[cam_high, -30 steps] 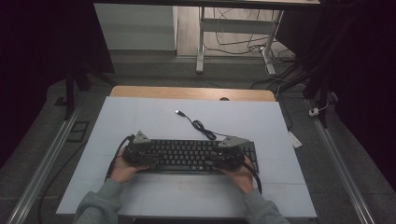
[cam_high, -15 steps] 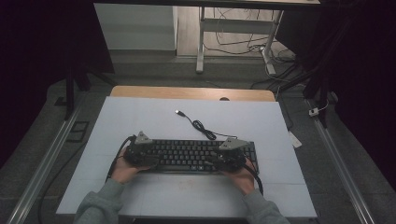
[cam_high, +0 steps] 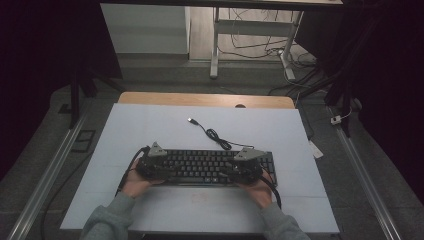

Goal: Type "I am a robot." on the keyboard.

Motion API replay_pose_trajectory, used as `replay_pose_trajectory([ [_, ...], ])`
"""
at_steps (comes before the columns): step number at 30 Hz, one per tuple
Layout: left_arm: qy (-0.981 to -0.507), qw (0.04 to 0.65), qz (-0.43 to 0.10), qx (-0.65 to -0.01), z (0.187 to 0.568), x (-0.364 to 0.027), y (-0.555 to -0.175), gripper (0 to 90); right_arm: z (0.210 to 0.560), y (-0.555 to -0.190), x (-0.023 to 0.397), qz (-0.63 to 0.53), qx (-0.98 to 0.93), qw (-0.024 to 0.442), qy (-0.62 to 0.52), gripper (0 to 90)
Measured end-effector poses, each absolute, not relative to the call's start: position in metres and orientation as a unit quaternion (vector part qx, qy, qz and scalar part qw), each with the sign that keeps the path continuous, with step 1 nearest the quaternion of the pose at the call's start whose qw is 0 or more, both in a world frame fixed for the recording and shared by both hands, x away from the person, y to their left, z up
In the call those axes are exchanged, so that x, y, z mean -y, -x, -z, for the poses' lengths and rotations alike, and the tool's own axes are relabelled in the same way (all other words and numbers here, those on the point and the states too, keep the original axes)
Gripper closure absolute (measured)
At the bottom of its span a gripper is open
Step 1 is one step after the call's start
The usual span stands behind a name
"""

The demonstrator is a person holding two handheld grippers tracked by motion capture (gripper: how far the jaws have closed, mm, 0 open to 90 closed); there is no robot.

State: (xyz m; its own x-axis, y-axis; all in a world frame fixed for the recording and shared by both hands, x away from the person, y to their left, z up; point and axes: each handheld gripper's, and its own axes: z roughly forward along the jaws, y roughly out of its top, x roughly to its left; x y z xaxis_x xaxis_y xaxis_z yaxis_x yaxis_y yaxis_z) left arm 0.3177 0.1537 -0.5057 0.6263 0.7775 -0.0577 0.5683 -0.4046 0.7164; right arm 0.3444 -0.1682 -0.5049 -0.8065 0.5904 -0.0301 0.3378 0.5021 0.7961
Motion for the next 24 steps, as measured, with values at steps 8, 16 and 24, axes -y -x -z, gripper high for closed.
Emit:
replay_pose_trajectory([
  [8, -0.831, 0.358, -0.142, -0.401, 0.507, -0.148, -0.317, 38.5, 0.506, -0.344, 0.167, -0.418, -0.854, 0.150, -0.271, 53.2],
  [16, -0.839, 0.354, -0.139, -0.390, 0.509, -0.141, -0.316, 38.3, 0.506, -0.345, 0.167, -0.418, -0.854, 0.150, -0.271, 53.2],
  [24, -0.841, 0.352, -0.138, -0.388, 0.510, -0.137, -0.315, 38.2, 0.506, -0.345, 0.167, -0.416, -0.855, 0.151, -0.271, 53.0],
])
